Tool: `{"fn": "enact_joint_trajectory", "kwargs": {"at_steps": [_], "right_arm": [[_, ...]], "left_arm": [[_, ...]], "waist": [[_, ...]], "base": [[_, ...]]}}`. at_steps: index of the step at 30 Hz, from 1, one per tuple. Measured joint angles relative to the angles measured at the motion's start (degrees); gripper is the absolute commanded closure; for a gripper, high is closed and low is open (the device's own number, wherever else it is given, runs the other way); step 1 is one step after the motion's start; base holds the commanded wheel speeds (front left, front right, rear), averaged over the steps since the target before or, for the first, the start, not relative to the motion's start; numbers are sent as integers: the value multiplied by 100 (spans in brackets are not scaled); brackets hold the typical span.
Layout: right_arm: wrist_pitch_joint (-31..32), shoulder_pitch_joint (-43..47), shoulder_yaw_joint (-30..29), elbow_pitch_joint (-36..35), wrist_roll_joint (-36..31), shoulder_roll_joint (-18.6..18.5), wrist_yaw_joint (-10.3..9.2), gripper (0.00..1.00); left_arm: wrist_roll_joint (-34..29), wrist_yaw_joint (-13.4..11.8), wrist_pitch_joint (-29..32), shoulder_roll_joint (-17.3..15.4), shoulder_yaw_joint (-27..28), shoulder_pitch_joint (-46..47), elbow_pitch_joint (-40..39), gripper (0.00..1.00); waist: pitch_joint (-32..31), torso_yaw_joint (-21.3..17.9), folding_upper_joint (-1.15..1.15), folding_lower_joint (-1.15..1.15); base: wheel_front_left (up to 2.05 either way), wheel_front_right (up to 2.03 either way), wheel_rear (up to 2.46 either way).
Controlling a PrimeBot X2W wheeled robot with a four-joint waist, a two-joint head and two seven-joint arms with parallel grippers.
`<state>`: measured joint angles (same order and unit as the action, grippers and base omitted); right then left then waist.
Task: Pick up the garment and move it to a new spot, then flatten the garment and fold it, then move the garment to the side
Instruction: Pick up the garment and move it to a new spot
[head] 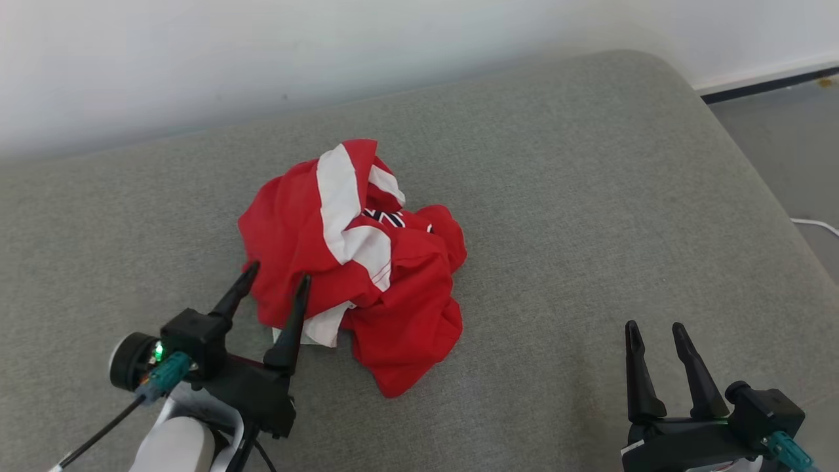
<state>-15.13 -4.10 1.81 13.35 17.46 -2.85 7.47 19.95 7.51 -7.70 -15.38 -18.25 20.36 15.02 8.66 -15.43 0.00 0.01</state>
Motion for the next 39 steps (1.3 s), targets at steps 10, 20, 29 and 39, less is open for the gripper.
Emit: {"fn": "enact_joint_trajectory", "kwargs": {"at_steps": [10, 20, 29, 39], "right_arm": [[0, 1, -12, 5, 25, 0, 0, 0], [0, 69, -68, 18, 15, 1, 0, 0], [0, -66, 121, 133, 109, 1, -1, 0], [0, 49, 81, 186, 237, 0, 0, 0]], "left_arm": [[145, -1, 274, -181, -302, -14, 94, 100], [118, -18, 459, -248, -552, 370, -516, 100], [387, -1, 838, -365, -1033, 2416, -531, 100], [693, 2, 862, -638, -1349, 4423, -100, 100]], "waist": [[56, -152, 0, 0], [-56, 40, 0, -1], [-139, -77, 0, -1], [-91, -342, 0, -1]], "base": [[0, 0, 0], [0, 0, 0], [0, 0, 0], [0, 0, 0]]}}
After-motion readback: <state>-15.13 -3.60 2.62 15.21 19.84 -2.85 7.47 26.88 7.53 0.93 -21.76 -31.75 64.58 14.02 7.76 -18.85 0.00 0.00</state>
